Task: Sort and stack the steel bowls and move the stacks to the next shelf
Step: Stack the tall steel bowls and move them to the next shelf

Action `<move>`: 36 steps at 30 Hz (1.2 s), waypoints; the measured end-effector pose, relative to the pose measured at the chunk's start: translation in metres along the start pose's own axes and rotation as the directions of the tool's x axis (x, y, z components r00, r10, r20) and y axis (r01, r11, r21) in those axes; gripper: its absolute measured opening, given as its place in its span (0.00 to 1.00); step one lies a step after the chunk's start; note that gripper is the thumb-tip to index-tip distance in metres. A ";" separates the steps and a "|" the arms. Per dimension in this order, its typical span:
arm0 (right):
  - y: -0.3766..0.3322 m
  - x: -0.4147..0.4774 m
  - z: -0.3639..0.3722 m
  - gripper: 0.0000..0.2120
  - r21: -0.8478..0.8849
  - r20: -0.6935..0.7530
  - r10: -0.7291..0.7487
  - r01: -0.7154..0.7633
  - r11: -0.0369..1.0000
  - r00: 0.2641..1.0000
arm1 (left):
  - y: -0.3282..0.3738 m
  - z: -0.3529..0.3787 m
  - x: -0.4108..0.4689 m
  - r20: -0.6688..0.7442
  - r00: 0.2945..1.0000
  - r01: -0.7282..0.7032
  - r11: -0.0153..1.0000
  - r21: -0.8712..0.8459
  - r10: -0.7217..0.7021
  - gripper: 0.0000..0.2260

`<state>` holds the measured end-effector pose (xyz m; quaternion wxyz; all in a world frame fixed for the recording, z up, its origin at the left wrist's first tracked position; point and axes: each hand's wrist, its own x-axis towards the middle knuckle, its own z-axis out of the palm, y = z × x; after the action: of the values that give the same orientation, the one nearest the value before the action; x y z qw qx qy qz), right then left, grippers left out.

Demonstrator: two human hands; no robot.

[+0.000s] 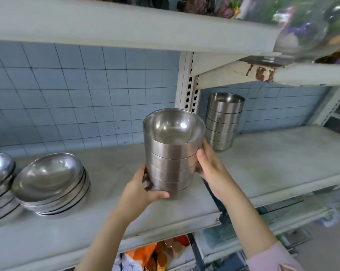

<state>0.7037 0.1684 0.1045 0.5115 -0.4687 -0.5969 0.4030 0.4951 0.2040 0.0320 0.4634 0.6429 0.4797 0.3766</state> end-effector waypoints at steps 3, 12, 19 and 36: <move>0.002 -0.008 -0.033 0.32 0.043 -0.058 0.031 -0.029 0.999 0.998 | 0.021 0.027 0.008 0.043 0.998 -0.054 0.998 0.023 0.053 0.43; 0.016 -0.023 -0.168 0.39 0.004 -0.193 0.050 -0.050 0.999 0.980 | 0.068 0.159 0.050 0.149 0.981 -0.124 0.992 0.007 0.122 0.38; 0.044 -0.009 -0.298 0.27 0.027 -0.166 0.093 -0.090 0.996 0.982 | 0.093 0.281 0.089 0.115 0.988 -0.099 0.994 -0.041 0.103 0.36; 0.112 0.057 -0.435 0.41 -0.022 0.046 0.056 -0.055 0.998 0.997 | 0.095 0.408 0.163 -0.011 1.000 -0.027 0.999 -0.032 0.026 0.39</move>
<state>1.1482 0.2513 0.0759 0.4814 -0.4807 -0.5995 0.4216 0.9410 0.2548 0.0129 0.4660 0.6396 0.4676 0.3938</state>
